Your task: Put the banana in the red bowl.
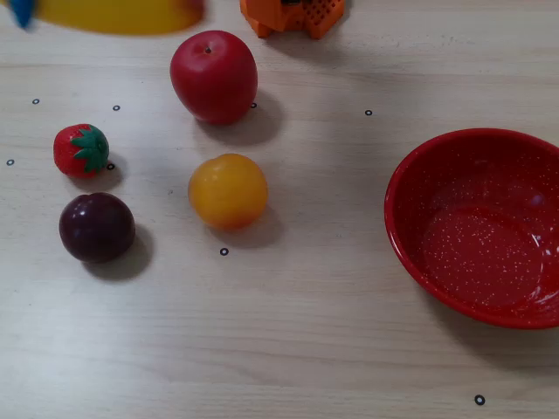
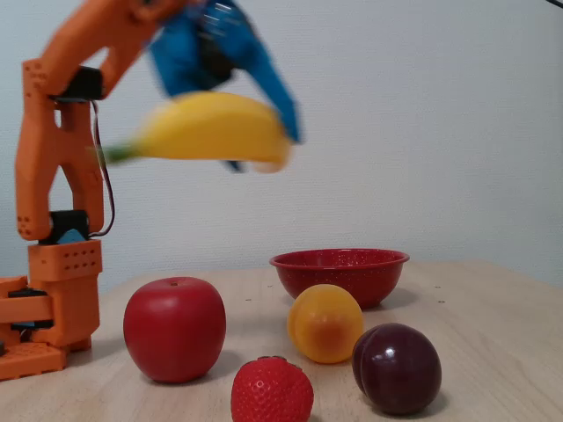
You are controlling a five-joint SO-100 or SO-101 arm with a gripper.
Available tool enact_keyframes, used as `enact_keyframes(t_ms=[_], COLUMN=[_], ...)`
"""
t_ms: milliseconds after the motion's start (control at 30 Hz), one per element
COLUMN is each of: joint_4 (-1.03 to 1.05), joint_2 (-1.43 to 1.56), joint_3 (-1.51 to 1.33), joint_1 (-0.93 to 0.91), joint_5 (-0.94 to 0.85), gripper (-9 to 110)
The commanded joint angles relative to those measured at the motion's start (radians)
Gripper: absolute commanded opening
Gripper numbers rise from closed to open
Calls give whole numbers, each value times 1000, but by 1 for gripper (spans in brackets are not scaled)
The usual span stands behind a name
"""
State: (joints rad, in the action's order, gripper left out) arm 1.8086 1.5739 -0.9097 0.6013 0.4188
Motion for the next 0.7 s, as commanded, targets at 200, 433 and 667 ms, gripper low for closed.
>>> enact_keyframes(t_ms=[200, 433, 667], joint_4=[-26, -57, -80], joint_2=[91, -71, -284], joint_3=[72, 163, 299], joint_1=[-500, -788, -910], joint_5=[-218, -272, -273], gripper=[0, 0, 0])
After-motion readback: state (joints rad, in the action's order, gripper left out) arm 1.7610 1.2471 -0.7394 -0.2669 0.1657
